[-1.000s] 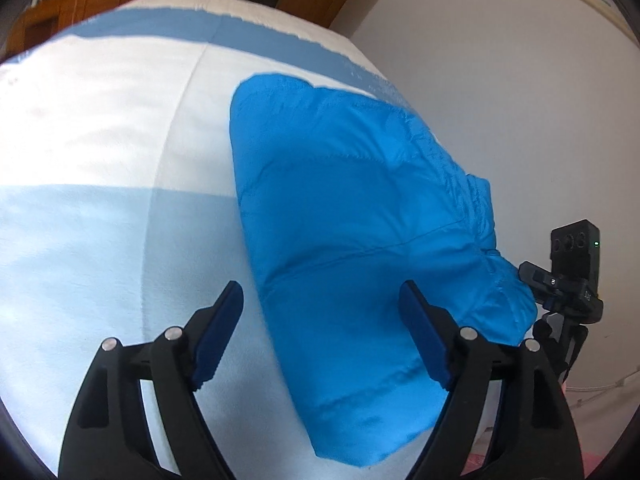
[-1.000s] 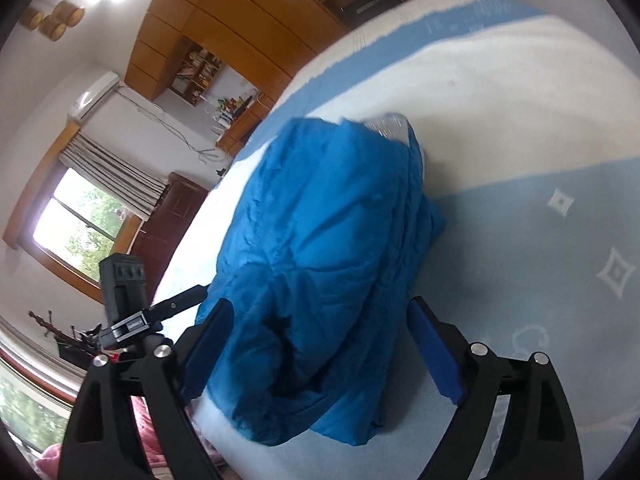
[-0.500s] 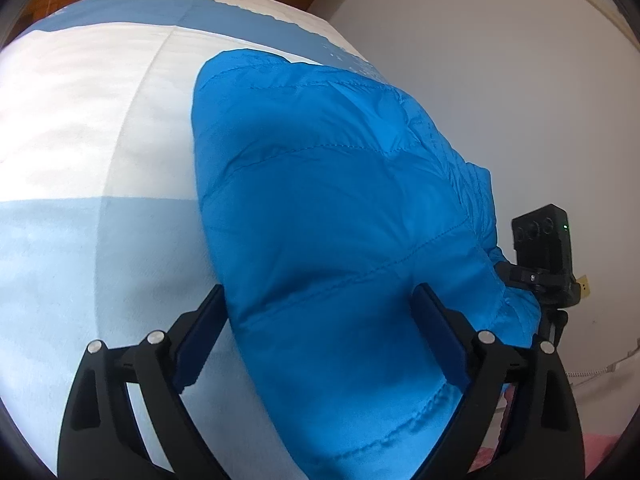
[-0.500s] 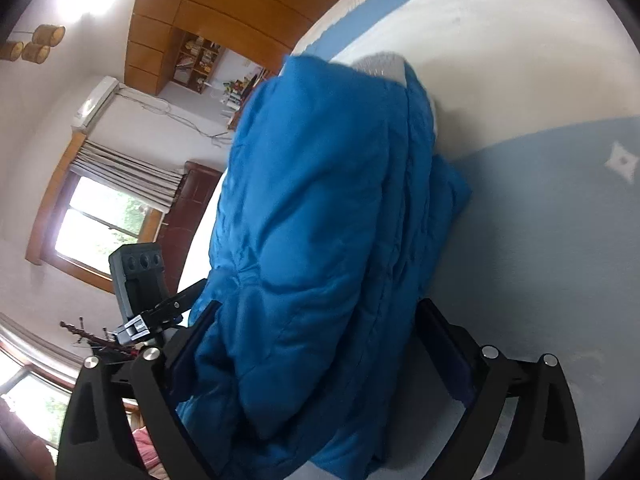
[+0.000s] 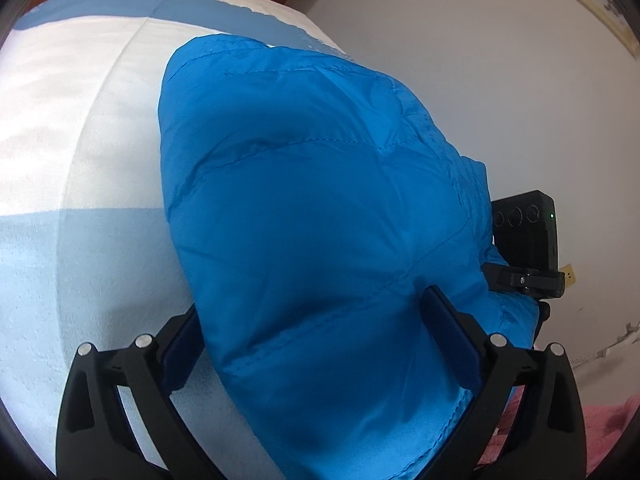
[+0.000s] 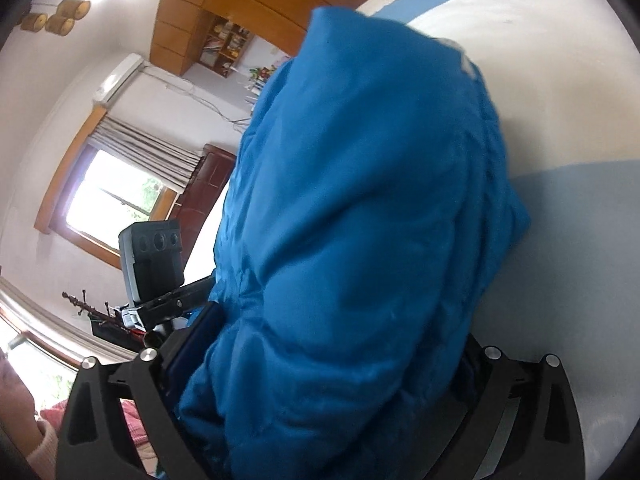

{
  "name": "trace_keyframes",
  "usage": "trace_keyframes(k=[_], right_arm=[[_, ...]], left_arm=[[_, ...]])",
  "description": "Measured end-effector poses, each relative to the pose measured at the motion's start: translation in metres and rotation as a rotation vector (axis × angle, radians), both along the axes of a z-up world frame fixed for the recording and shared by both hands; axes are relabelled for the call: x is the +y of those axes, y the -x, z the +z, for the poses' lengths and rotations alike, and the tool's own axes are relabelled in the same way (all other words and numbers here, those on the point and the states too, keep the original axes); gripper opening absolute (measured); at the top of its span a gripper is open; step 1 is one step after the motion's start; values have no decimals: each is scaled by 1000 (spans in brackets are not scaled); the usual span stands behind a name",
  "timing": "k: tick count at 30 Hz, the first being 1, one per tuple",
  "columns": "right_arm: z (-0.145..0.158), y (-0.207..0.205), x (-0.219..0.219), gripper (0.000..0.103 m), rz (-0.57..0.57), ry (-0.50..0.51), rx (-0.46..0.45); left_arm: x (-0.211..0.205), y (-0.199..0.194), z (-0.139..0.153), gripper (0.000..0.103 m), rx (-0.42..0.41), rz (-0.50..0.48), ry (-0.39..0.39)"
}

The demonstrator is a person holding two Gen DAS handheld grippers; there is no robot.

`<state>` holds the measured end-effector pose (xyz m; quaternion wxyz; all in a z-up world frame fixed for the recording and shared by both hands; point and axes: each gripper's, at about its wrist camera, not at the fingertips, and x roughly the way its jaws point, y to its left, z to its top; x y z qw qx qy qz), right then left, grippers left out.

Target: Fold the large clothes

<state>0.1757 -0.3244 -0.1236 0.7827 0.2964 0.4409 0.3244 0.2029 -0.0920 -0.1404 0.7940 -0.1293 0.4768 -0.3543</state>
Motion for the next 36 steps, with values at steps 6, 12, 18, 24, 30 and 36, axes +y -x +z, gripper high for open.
trace_keyframes(k=[6, 12, 18, 24, 30, 36], right_arm=[[-2, -2, -1, 88, 8, -3, -32], [-1, 2, -3, 71, 15, -15, -57], [15, 10, 8, 63, 17, 48, -135], [33, 17, 15, 62, 27, 96, -196], [53, 20, 21, 61, 47, 122, -245], [64, 9, 27, 61, 83, 146, -278]], left_arm=[[-7, 5, 2, 91, -45, 13, -17], [-10, 12, 7, 78, -98, 36, -30], [-10, 24, 20, 69, -162, 56, -41], [-7, 34, 33, 67, -202, 67, -49], [6, 41, 48, 67, -244, 83, -42], [14, 35, 68, 67, -287, 116, -49]])
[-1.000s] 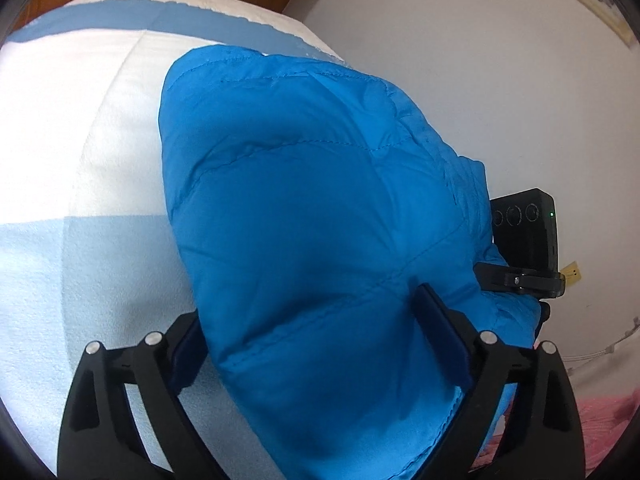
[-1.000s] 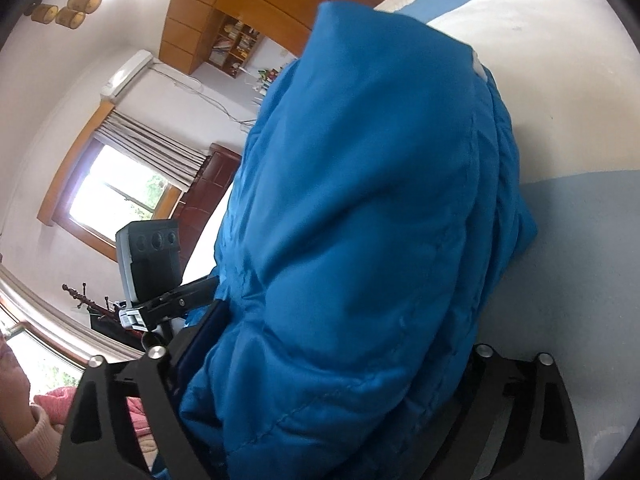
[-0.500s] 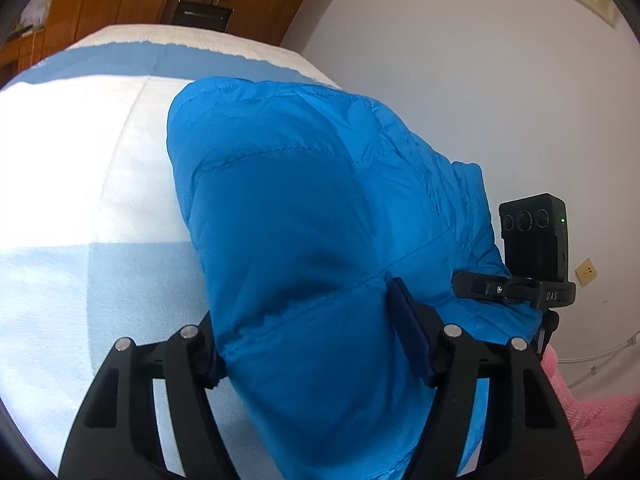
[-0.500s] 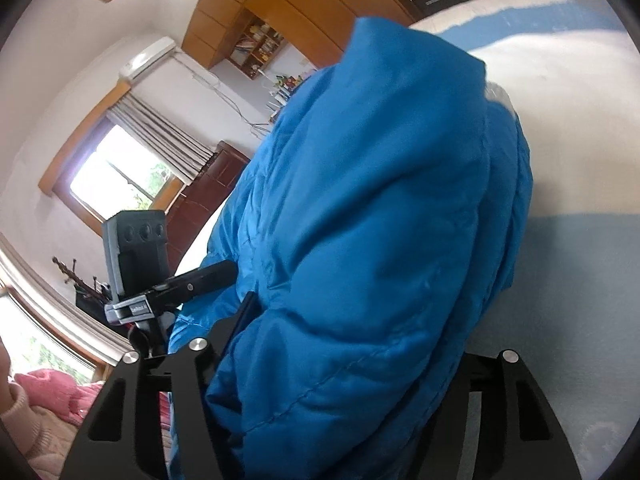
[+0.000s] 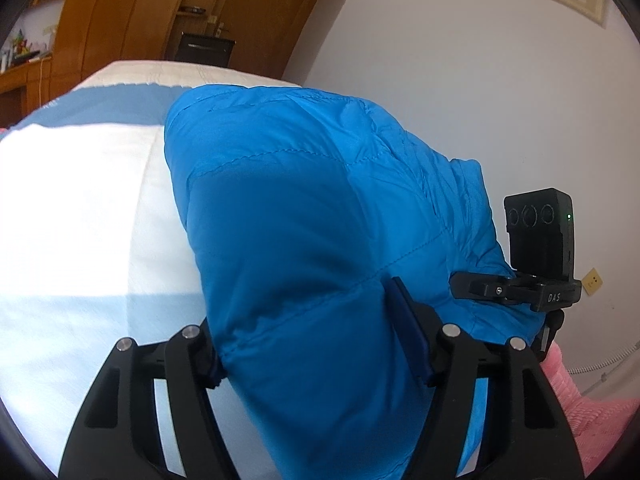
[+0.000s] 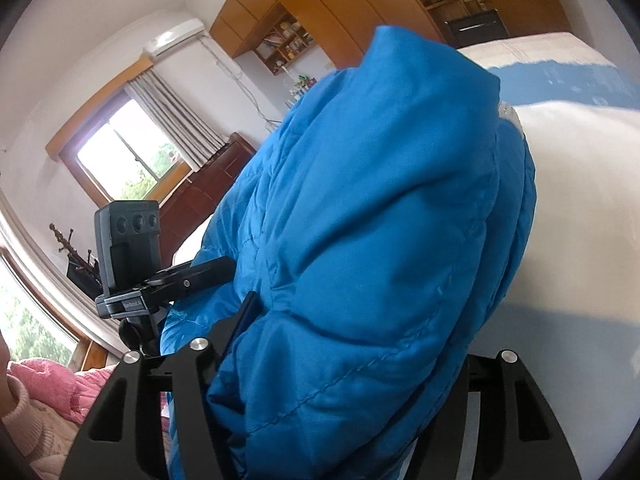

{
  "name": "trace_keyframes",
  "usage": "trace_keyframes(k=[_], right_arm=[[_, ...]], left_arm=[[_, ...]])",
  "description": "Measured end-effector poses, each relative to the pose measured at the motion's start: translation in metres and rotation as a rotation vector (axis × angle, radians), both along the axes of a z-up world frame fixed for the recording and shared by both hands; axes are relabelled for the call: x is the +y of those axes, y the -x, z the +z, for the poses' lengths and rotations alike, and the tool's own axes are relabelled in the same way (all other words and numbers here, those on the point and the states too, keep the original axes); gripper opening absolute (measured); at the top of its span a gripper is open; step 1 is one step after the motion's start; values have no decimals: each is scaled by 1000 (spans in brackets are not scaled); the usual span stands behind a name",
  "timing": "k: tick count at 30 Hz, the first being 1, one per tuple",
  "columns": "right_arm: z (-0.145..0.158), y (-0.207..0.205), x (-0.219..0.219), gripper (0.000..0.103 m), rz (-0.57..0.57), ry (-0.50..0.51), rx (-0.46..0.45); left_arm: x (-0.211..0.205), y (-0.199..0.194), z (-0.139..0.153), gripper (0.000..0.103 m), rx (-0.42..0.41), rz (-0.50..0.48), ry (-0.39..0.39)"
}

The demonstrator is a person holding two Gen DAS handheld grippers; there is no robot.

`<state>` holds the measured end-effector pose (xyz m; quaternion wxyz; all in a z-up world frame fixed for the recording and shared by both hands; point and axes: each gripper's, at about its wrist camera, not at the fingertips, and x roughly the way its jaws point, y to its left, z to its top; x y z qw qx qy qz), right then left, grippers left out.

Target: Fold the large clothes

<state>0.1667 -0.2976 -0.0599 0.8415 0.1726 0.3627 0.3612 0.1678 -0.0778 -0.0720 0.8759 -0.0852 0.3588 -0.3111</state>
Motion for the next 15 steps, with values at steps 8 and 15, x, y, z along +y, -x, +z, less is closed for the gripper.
trace_keyframes(k=[8, 15], right_arm=[[10, -58, 25, 61, 66, 24, -1], [-1, -137, 58, 62, 126, 35, 32]], left_arm=[[21, -35, 14, 67, -14, 77, 12], [57, -99, 11, 67, 9, 163, 33]])
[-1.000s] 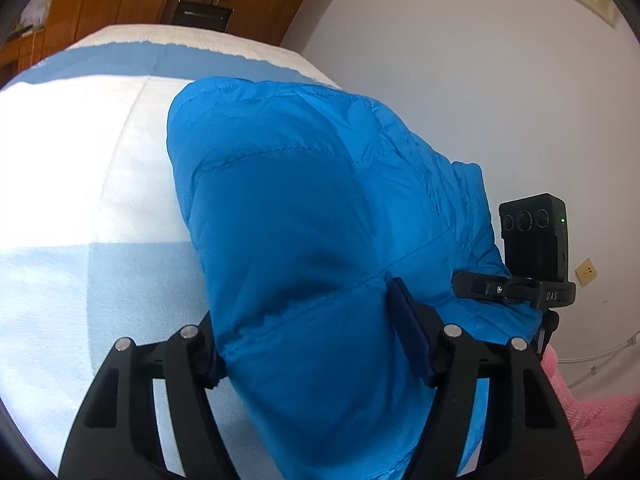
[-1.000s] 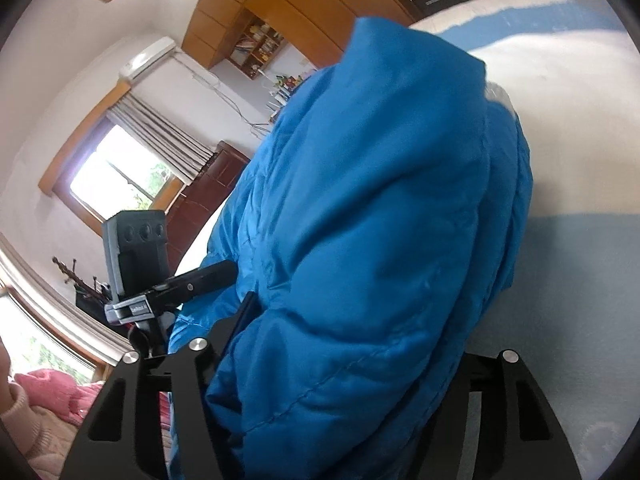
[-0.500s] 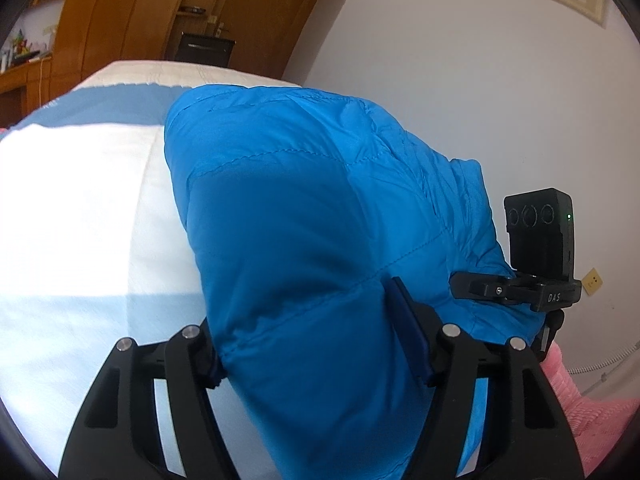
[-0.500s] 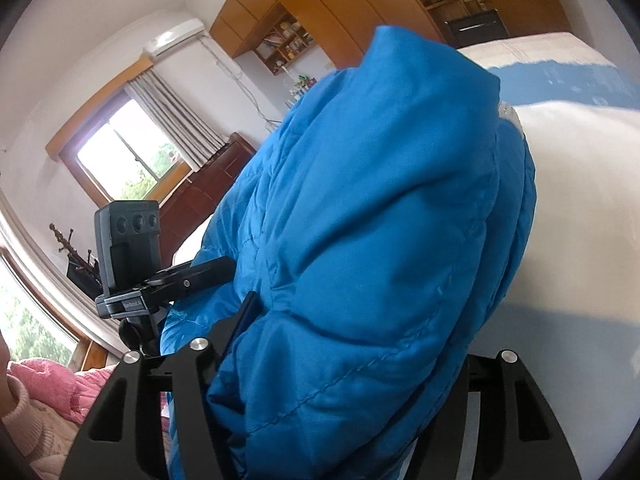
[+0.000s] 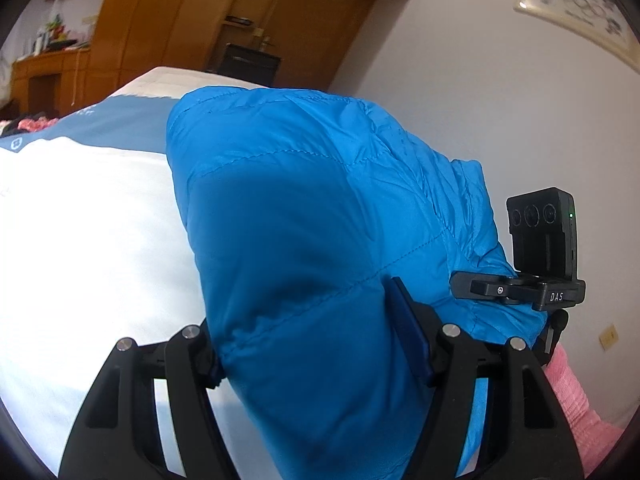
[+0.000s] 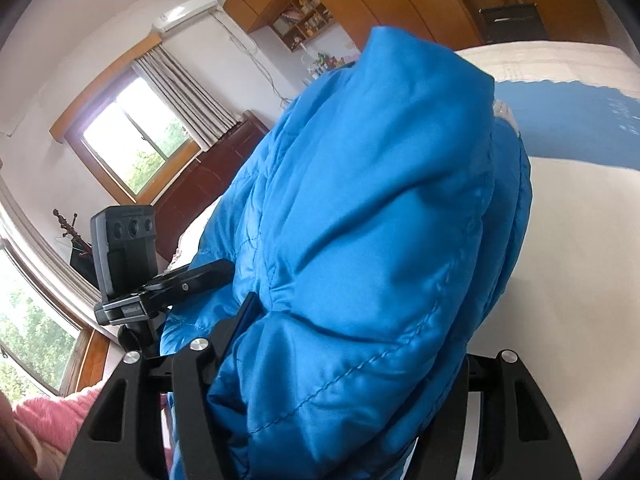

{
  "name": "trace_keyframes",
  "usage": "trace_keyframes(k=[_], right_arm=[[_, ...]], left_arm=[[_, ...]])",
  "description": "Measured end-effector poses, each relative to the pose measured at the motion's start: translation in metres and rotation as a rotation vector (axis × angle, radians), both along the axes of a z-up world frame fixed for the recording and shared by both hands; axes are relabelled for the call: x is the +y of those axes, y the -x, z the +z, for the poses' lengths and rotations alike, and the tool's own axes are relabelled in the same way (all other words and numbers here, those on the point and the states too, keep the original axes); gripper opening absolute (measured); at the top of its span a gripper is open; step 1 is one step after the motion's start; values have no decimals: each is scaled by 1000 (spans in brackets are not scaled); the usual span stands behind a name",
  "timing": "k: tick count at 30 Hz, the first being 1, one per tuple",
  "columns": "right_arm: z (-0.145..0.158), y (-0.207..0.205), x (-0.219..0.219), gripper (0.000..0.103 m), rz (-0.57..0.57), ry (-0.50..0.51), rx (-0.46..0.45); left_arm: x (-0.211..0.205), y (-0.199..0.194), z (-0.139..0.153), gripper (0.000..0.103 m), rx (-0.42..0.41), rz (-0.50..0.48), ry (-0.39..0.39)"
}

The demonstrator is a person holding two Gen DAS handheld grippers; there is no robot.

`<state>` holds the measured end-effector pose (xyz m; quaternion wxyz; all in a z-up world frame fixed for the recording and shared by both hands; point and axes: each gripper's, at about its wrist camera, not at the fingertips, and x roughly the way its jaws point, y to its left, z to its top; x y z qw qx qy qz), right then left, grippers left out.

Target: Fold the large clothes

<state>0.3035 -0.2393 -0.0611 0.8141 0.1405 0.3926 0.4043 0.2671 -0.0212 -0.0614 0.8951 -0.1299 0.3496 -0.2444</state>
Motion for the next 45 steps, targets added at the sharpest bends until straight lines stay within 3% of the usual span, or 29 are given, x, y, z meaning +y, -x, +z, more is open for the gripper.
trace_keyframes(k=[7, 13, 17, 24, 33, 40, 45], right_arm=[[-31, -56, 21, 61, 24, 17, 63], [-70, -78, 21, 64, 15, 0, 134], [-87, -75, 7, 68, 8, -42, 150], [-74, -58, -13, 82, -46, 37, 134], [-60, 9, -50, 82, -113, 117, 47], [-79, 10, -54, 82, -161, 131, 127], [-53, 24, -49, 81, -214, 171, 96]], left_arm=[[27, -56, -21, 67, 65, 59, 15], [39, -101, -49, 68, 119, 77, 13], [39, -94, -54, 71, 109, 68, 0], [43, -98, -43, 78, 145, 92, -27], [48, -52, -34, 81, 81, 125, -111], [48, -47, -52, 83, 91, 133, -161], [46, -35, -37, 81, 102, 184, -182]])
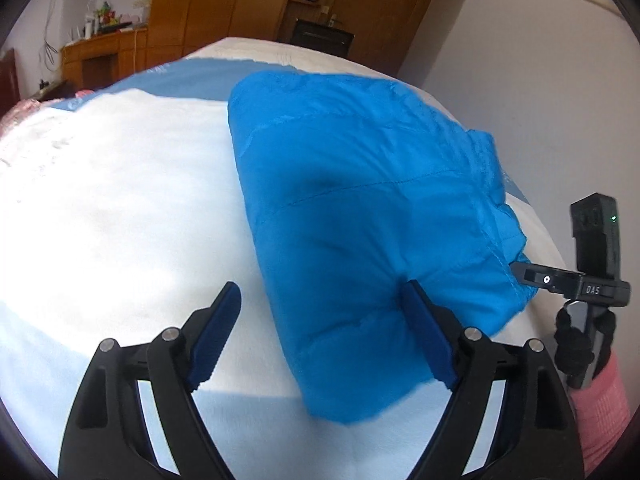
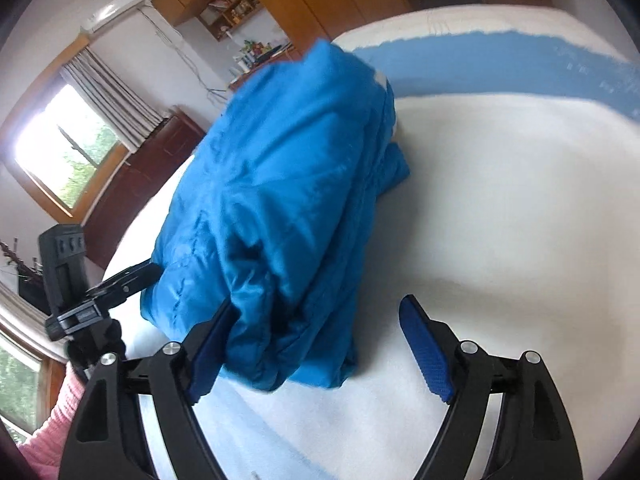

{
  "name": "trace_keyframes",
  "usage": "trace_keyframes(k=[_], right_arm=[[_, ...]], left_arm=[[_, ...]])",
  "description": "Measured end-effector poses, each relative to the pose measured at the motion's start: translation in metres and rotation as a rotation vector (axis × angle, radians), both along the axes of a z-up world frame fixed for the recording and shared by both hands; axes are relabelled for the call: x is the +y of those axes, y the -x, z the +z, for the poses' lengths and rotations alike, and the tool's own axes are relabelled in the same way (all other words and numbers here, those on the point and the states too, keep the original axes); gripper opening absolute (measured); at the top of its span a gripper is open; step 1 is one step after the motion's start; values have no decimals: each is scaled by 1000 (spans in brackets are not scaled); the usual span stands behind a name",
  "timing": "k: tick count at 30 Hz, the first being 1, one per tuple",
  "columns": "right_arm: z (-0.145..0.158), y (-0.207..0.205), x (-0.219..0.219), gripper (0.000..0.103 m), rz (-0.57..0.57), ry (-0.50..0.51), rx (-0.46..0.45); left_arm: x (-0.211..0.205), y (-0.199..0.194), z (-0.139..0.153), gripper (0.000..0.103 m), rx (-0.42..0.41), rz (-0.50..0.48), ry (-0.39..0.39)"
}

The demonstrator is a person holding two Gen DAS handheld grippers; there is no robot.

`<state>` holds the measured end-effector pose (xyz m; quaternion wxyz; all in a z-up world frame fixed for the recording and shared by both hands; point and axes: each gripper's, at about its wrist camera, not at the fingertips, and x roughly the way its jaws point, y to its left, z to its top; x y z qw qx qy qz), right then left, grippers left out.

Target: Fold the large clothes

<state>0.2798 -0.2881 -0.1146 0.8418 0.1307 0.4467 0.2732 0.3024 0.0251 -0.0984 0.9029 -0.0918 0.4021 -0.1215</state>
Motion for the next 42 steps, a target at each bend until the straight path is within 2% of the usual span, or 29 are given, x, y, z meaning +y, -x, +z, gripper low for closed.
trace_keyframes(k=[2, 5, 7, 11, 16, 20, 27, 31, 42], right_arm=[[18, 10, 13, 82, -16, 32, -23], [37, 36, 17, 94, -42, 86, -49], [49, 51, 18, 99, -52, 118, -75], [67, 86, 36, 99, -76, 233, -114], [84, 121, 44, 99, -82, 272, -136], [89, 132, 56, 99, -87, 315, -152], [89, 148, 64, 99, -91, 314, -194], [92, 157, 63, 99, -100, 304, -214], [91, 165, 64, 99, -92, 287, -210]], left_arm=[[-3, 12, 9, 88, -9, 13, -37], [-6, 33, 23, 91, -25, 74, -71], [-8, 45, 29, 93, -25, 117, -102], [-13, 75, 42, 95, -41, 180, -158], [-16, 107, 58, 96, -85, 250, -209], [-26, 131, 67, 96, -119, 281, -262], [-38, 163, 79, 97, -152, 262, -272], [-41, 175, 84, 97, -159, 243, -251], [-46, 195, 90, 97, -184, 241, -257]])
